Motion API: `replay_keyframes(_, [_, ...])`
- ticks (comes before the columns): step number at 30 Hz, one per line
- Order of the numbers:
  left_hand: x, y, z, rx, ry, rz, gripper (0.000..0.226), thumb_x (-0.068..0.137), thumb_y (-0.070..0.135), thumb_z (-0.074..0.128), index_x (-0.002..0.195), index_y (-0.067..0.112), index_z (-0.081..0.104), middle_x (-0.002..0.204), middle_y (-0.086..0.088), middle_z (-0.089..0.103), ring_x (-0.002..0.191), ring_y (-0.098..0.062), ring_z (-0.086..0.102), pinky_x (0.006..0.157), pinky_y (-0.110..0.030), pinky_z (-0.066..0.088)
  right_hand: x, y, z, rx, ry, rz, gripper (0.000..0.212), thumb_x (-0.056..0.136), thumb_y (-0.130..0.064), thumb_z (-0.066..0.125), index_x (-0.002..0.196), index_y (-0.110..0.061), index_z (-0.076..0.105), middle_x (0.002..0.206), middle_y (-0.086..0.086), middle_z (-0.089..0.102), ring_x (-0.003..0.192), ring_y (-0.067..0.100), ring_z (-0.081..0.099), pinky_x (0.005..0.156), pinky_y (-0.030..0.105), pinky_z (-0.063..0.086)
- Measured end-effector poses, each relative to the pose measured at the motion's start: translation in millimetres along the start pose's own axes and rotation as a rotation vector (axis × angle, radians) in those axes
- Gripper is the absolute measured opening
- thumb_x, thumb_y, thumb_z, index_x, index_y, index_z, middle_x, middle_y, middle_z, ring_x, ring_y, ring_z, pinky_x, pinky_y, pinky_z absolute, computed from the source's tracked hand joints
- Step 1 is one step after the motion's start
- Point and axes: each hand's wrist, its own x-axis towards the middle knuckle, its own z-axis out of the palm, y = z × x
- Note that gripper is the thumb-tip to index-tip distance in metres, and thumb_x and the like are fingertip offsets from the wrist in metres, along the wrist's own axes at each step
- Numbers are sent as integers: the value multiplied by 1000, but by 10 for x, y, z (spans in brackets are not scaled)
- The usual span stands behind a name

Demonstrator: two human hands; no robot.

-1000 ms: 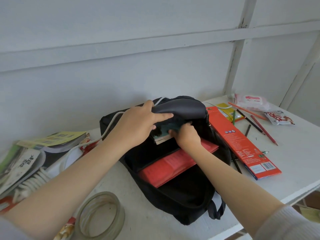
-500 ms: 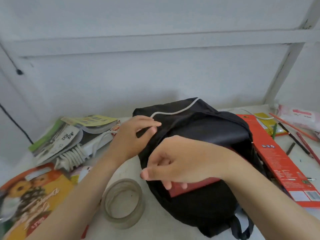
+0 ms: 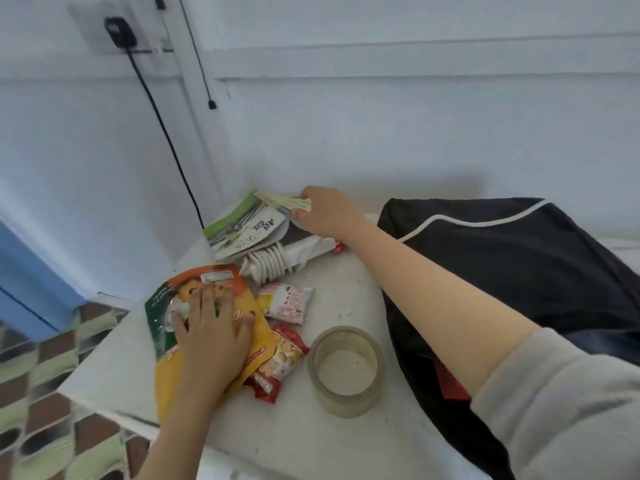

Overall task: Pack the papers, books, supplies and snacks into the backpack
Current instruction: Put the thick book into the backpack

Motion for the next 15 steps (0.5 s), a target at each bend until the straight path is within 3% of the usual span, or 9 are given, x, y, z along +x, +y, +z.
replay_keyframes(2, [-1, -3, 16, 13, 16, -8, 65, 88, 50, 24, 139, 13, 40, 148, -17, 33, 139, -34, 23, 108, -59, 13, 115, -39, 168, 19, 12, 17, 55, 95, -42, 43, 140, -11, 34, 131, 13, 53, 120, 32, 49, 95, 37, 39])
replay_keyframes(6, [-17, 24, 22, 33, 42, -19, 56, 92, 46, 35, 135, 11, 47, 143, -19, 40, 135, -36, 31, 105, -62, 20, 280, -71, 441, -87, 18, 120, 77, 92, -61, 31, 147, -10, 15, 131, 15, 54, 123, 35, 46, 104, 49, 25])
replay_keyframes(8, [-28, 26, 26, 23, 36, -22, 60, 90, 49, 30, 131, 10, 50, 139, -20, 45, 132, -38, 36, 102, -64, 23, 362, -62, 524, -133, -5, 178, 85, 90, -66, 28, 149, -8, 9, 135, 17, 51, 130, 37, 40, 110, 54, 13])
replay_keyframes(10, [-35, 28, 30, 33, 29, -17, 64, 88, 50, 25, 128, 10, 53, 136, -20, 48, 129, -39, 40, 100, -64, 27, 430, -75, 594, -153, -25, 222, 87, 89, -68, 27, 148, -5, 15, 135, 17, 51, 132, 37, 38, 112, 56, 3])
replay_keyframes(11, [-36, 35, 17, 36, 26, -18, 64, 87, 50, 25, 127, 9, 55, 135, -21, 49, 128, -39, 42, 99, -64, 29, 462, -88, 629, -145, -29, 233, 81, 90, -66, 29, 142, -5, 29, 127, 15, 57, 129, 35, 43, 112, 56, 1])
replay_keyframes(13, [-39, 39, 10, 42, 26, -16, 63, 87, 49, 26, 125, 9, 57, 133, -21, 51, 125, -40, 45, 97, -64, 31, 513, -104, 681, -98, -10, 244, 51, 92, -54, 36, 105, -9, 56, 90, 6, 63, 112, 30, 56, 112, 53, 8])
replay_keyframes(15, [-36, 35, 15, 48, 31, -12, 63, 87, 49, 27, 125, 9, 57, 133, -21, 51, 126, -40, 44, 97, -64, 31, 552, -105, 690, -33, 10, 259, 28, 93, -37, 41, 86, -12, 52, 70, 0, 51, 94, 25, 58, 109, 47, 24])
